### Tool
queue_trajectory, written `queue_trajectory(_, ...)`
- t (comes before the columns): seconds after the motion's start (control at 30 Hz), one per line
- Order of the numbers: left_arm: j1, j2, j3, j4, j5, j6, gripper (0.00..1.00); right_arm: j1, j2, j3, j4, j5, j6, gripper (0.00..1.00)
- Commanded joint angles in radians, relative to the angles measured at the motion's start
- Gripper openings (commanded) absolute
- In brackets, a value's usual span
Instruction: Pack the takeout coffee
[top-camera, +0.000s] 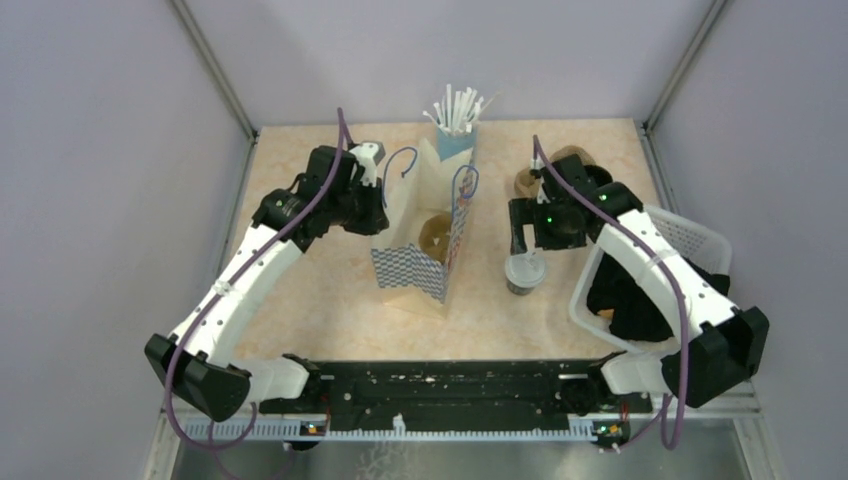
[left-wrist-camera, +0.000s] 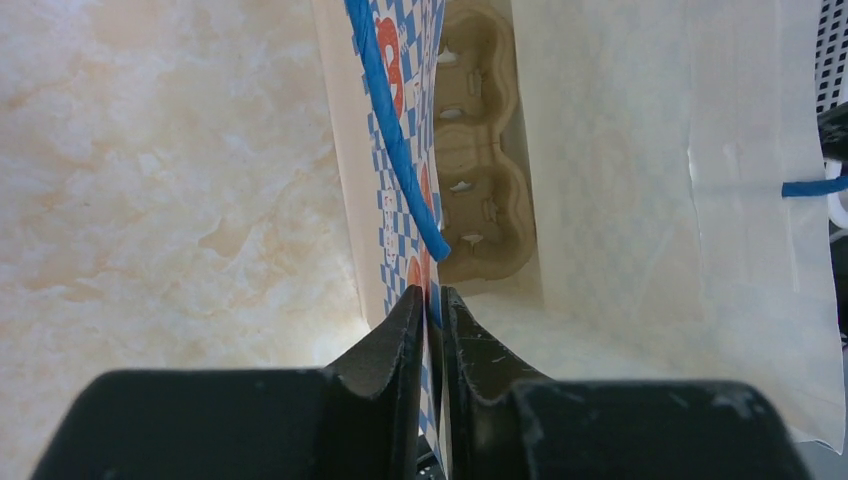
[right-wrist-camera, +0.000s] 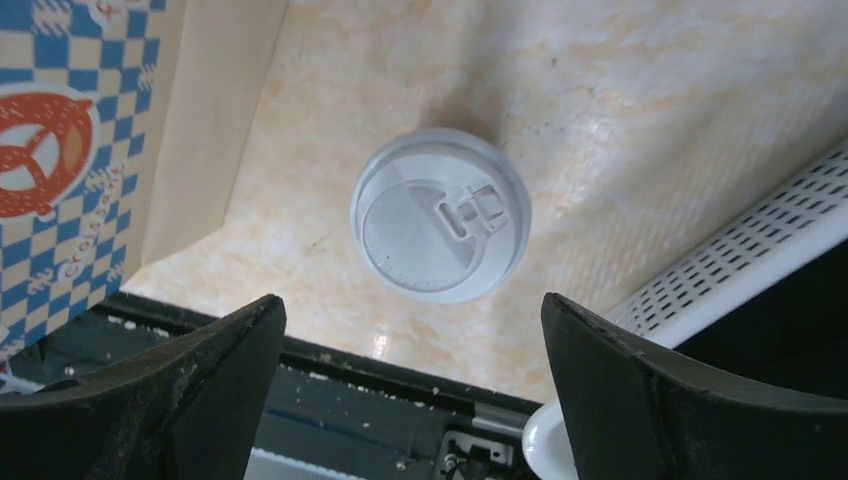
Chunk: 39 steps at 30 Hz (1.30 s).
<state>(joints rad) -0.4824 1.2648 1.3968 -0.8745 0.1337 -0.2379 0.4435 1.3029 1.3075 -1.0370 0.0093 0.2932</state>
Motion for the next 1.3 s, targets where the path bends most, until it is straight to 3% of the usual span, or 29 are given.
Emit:
queue_trajectory(0.0,0.001,-0.045,-0.024,0.013,-0.001,-0.050,0.18,-0.001,0.013,-0.057,0.073,-0.129,-0.037,0.99)
queue_trajectory(0.3,0.000,-0.055,-0.045,0.029,0.021,-0.089,0.18,0.069,0.076,-0.087,0.083,0.030,-0.060,0.92)
queue_trajectory(0.43,0.001,-0.056,-0.045,0.029,0.025,-0.087,0.19,0.069,0.076,-0.112,0.090,0.045,-0.062,0.87)
queue_trajectory(0.77,0.001,-0.048,-0.051,0.039,0.042,-0.088,0.19,0.068,0.072,-0.151,0.123,0.056,-0.063,0.90)
queue_trajectory(1.03,0.001,-0.047,-0.054,0.037,0.045,-0.084,0.19,0.068,0.081,-0.146,0.138,0.068,-0.062,0.84)
queue_trajectory(1.27,0.001,-0.039,-0.055,0.045,0.055,-0.078,0.19,0.070,0.093,-0.147,0.138,0.062,-0.062,0.84)
